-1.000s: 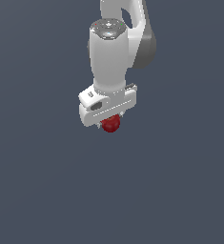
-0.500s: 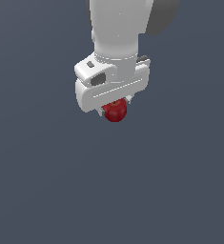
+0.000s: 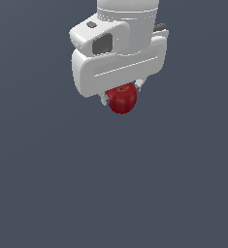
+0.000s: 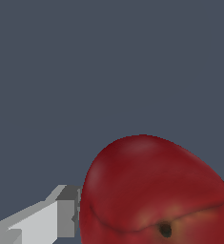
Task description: Pick up the object and move it to a goal position.
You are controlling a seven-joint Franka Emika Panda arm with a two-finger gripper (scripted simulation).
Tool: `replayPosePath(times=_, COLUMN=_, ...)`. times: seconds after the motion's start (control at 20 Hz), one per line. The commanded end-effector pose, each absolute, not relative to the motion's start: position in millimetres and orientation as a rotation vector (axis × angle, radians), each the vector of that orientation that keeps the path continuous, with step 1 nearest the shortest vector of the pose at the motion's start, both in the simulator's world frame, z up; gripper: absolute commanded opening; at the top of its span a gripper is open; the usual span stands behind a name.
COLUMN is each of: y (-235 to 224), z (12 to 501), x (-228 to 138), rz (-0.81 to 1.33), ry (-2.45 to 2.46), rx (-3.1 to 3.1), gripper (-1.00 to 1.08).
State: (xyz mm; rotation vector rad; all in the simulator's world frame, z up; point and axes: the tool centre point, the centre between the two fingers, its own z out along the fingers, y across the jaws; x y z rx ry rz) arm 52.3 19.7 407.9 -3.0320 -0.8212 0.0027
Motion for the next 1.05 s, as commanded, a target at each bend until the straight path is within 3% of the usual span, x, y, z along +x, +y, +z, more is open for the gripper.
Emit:
replayPosePath(times=0.0, y=21.8, z=423.0, x=56.4, rz=-0.001, ry=-0.821, rx=-3.033, gripper=-1.0)
replayPosePath(times=1.0, y=27.1, z=460.5, x=70.3, rz=0.0, ry=-0.821, rx=-3.032, gripper=-1.0)
